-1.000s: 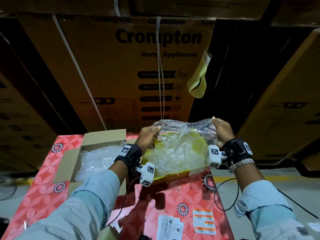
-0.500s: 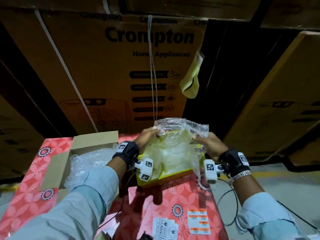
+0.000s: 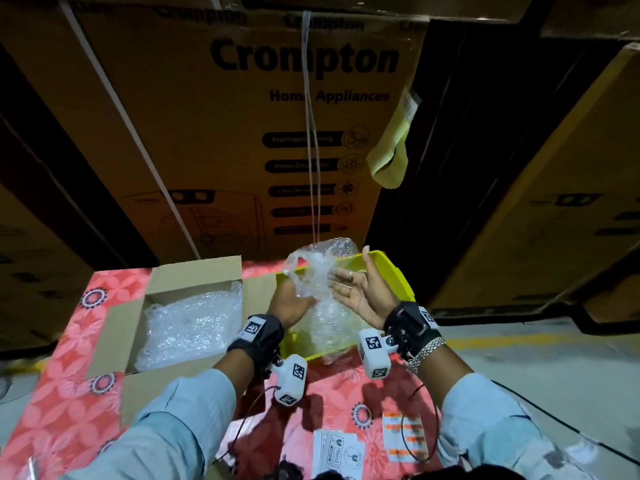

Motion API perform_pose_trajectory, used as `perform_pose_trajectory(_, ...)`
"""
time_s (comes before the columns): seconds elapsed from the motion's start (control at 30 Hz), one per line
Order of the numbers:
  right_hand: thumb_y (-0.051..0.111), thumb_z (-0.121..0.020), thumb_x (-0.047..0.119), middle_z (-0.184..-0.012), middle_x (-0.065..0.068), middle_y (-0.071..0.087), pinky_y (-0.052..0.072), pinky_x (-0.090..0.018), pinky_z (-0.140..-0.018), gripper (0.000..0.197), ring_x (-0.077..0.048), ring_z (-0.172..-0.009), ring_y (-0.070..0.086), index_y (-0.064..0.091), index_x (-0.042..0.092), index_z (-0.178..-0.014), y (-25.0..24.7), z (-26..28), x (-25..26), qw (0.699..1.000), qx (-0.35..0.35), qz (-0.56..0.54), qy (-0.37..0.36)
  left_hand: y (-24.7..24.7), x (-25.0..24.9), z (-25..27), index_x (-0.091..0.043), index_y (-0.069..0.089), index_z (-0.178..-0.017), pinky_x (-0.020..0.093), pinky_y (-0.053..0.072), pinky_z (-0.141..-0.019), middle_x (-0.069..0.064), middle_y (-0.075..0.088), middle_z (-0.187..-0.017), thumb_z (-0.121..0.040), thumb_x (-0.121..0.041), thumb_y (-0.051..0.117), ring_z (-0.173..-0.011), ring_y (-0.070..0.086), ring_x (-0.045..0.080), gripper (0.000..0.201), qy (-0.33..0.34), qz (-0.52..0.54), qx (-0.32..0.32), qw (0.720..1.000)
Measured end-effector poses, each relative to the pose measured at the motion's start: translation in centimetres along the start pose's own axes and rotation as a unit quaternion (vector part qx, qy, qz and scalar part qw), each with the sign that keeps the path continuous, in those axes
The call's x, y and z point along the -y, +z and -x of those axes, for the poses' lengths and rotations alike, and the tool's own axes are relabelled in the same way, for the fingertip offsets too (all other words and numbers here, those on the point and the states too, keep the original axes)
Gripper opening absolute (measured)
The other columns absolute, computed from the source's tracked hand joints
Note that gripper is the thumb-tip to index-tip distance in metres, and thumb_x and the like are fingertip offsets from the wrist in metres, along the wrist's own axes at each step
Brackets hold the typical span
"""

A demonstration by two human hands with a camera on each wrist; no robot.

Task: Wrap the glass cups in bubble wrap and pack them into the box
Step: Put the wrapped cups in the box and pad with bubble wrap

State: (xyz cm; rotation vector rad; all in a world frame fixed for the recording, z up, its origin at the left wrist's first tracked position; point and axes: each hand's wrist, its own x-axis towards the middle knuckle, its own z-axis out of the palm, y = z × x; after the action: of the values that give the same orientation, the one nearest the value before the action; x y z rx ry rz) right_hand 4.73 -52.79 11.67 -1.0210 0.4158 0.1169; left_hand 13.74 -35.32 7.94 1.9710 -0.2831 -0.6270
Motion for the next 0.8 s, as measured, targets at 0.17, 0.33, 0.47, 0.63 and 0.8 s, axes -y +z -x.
perform_pose_trajectory(0.17,0.047,-0.107,0.042,-0.126,-0.003,0.071,0.052,-0.041,-0.104,0.043,-0.024,-0.124,0.063,0.074,0.011,-0.12,-2.0,-0.2,0.3,0.979,-0.083,0.156,-0.104,-1.6,2.6,-3.0,-0.01,0.047,-0.138,0.056,0.06,-0.089,0.012,0.067,-0.123,-0.071,-0.02,0.063,-0.101,0.069,0.031,0.069,-0.07,0.007,-0.012,0.997)
perform_pose_trajectory(0.33,0.048,-0.105,0.004,-0.149,0.003,0.049,0.029,-0.027,-0.114,0.044,-0.019,-0.142,0.04,0.061,0.031,-0.137,-2.5,-2.4,-4.5,0.824,-0.008,0.554,-0.12,-0.9,-1.6,-0.2,-0.001,0.037,-0.144,0.036,0.052,-0.093,0.019,0.062,-0.134,-0.094,-0.022,0.075,-0.121,0.061,0.035,0.066,-0.094,-0.189,0.014,0.977)
perform_pose_trajectory(0.47,0.043,-0.105,0.017,-0.167,-0.002,0.023,0.023,-0.044,-0.123,0.051,-0.025,-0.153,0.022,0.044,0.036,-0.152,-2.4,-3.1,-7.7,0.689,0.014,0.721,-0.072,-0.2,-2.2,2.0,-0.007,0.008,-0.162,0.037,0.045,-0.109,0.017,0.035,-0.162,-0.09,-0.007,0.076,-0.14,0.047,0.036,0.099,-0.018,-0.21,-0.074,0.975)
perform_pose_trajectory(0.63,0.049,-0.101,0.026,-0.165,-0.01,0.026,0.017,-0.052,-0.123,0.051,-0.029,-0.151,0.024,0.044,0.022,-0.151,-1.6,-2.8,-8.9,0.588,0.046,0.807,-0.007,2.6,-2.6,3.8,-0.01,0.018,-0.164,0.019,-0.001,-0.126,0.008,0.015,-0.171,-0.08,0.021,0.052,-0.157,0.001,0.013,0.096,0.318,-0.259,-0.083,0.908)
perform_pose_trajectory(0.8,0.033,-0.106,0.038,-0.159,-0.006,0.039,0.005,-0.06,-0.123,0.048,-0.027,-0.15,0.025,0.045,0.024,-0.151,-1.6,-2.5,-9.0,0.589,0.028,0.808,0.015,3.9,-2.0,-2.0,-0.002,0.058,-0.139,0.043,-0.005,-0.129,0.015,0.042,-0.16,-0.086,0.007,0.05,-0.154,0.029,0.027,0.054,0.241,-0.468,0.182,0.831)
